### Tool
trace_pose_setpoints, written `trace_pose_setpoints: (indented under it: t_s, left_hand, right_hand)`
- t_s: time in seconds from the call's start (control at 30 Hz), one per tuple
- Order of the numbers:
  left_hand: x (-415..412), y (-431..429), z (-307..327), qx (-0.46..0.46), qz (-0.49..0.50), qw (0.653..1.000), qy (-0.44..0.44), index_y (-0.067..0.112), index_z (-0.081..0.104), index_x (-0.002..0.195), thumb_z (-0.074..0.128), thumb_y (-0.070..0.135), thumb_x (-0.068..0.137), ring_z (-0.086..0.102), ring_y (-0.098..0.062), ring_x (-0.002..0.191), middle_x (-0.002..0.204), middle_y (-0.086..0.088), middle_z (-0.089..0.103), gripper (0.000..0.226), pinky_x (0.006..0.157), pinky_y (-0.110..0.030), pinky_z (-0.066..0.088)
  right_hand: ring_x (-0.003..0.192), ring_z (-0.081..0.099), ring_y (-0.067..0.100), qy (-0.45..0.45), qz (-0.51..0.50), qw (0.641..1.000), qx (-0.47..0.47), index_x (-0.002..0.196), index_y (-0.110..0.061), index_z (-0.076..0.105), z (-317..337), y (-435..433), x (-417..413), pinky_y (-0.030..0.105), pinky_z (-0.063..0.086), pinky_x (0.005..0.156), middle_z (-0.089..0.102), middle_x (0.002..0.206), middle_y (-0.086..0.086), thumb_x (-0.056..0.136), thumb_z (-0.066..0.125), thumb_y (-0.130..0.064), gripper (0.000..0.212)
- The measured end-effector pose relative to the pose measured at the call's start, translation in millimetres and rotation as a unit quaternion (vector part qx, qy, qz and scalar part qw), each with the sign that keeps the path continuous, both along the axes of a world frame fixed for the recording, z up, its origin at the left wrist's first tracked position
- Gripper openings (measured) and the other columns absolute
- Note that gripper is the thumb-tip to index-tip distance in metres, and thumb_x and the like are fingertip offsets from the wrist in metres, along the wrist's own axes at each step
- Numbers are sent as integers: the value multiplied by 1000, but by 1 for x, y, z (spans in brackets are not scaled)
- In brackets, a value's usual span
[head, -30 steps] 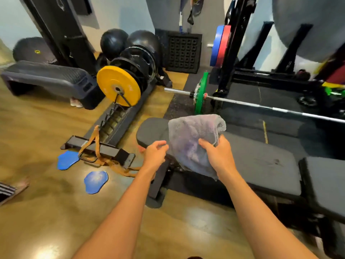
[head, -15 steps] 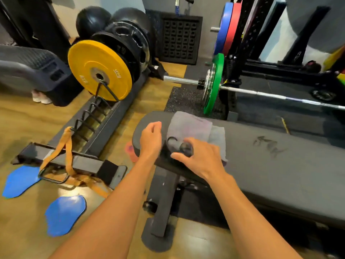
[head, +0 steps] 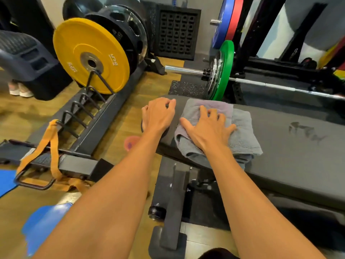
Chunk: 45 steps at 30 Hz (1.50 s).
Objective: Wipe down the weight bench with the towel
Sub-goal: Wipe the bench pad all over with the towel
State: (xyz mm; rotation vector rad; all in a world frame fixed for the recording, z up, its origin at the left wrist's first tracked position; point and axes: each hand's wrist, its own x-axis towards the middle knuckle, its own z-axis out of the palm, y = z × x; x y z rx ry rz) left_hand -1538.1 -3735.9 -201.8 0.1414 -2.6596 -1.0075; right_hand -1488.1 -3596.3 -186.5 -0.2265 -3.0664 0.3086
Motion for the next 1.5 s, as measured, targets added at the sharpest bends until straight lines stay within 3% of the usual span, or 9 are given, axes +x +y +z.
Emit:
trace_pose_setpoints:
  t_s: [0.13, 0.3, 0.43, 0.57, 0.8, 0.93, 1.13, 1.33, 1.5]
  left_hand:
    - [-2, -1, 0, 10, -8, 1000, 9, 28, 59, 80, 40, 41, 95, 56, -23, 107, 104, 3, 67, 27, 93, -40, 34]
    - [-9, -11, 1, 107, 16, 994, -31, 22, 62, 117, 38, 40, 97, 51, -23, 123, 130, -2, 60, 36, 105, -46, 35]
    - [-23, -32, 6, 90, -13, 991, -95, 14, 60, 120, 35, 35, 100, 54, -31, 117, 124, -10, 62, 38, 100, -44, 39]
    - [-42, -37, -2, 97, -51, 984, -143, 16, 48, 140, 32, 36, 102, 45, -30, 131, 143, -8, 51, 45, 105, -37, 34]
    - [-50, -39, -17, 166, -46, 977, -128, 29, 54, 131, 19, 37, 103, 50, -21, 122, 133, 2, 58, 45, 89, -27, 31]
    - [-49, -37, -11, 183, -24, 974, -132, 30, 56, 129, 18, 40, 103, 50, -26, 122, 132, -3, 60, 47, 87, -29, 31]
    - [-47, -46, -6, 283, -39, 943, -172, 31, 56, 134, 12, 55, 99, 45, -27, 132, 142, -3, 54, 62, 113, -39, 29]
    - [-48, -49, -13, 374, -19, 903, -208, 32, 64, 122, 18, 86, 65, 54, -20, 123, 133, 1, 61, 91, 110, -44, 36]
    - [-60, -45, 4, 338, -39, 919, -197, 28, 65, 121, 13, 72, 84, 53, -20, 123, 133, 0, 61, 78, 111, -44, 35]
  right_hand:
    - [133, 33, 35, 33, -24, 999, 28, 142, -19, 37, 2, -6, -2, 62, 26, 100, 40, 145, 11, 90, 36, -65, 70]
    - [112, 50, 31, 81, -24, 996, 9, 123, -18, 51, 3, -9, 4, 50, 34, 89, 57, 120, 8, 92, 45, -40, 38]
    - [101, 55, 31, 76, -20, 997, 25, 118, -18, 55, 3, -22, 15, 47, 36, 81, 61, 109, 8, 91, 47, -42, 37]
    - [95, 59, 31, 111, -14, 992, 60, 117, -22, 58, -8, -22, 5, 45, 39, 75, 65, 101, 6, 92, 48, -49, 38]
    - [106, 56, 32, 106, 2, 992, 65, 120, -24, 58, -12, -14, -110, 47, 37, 82, 64, 112, 7, 99, 40, -47, 36]
    - [108, 53, 33, 87, -8, 994, 61, 117, -20, 57, -11, -19, -147, 49, 36, 87, 62, 114, 10, 101, 34, -45, 37]
    - [106, 55, 32, 99, -6, 995, 26, 116, -23, 57, -8, -66, -52, 46, 36, 81, 64, 111, 9, 98, 40, -45, 34]
    - [85, 57, 28, 121, 32, 991, 53, 105, -24, 62, -10, -93, 19, 39, 30, 66, 61, 90, 4, 93, 43, -46, 32]
    - [85, 59, 27, 154, 45, 986, 51, 103, -23, 64, -16, -86, -15, 39, 33, 67, 63, 88, 3, 93, 43, -45, 32]
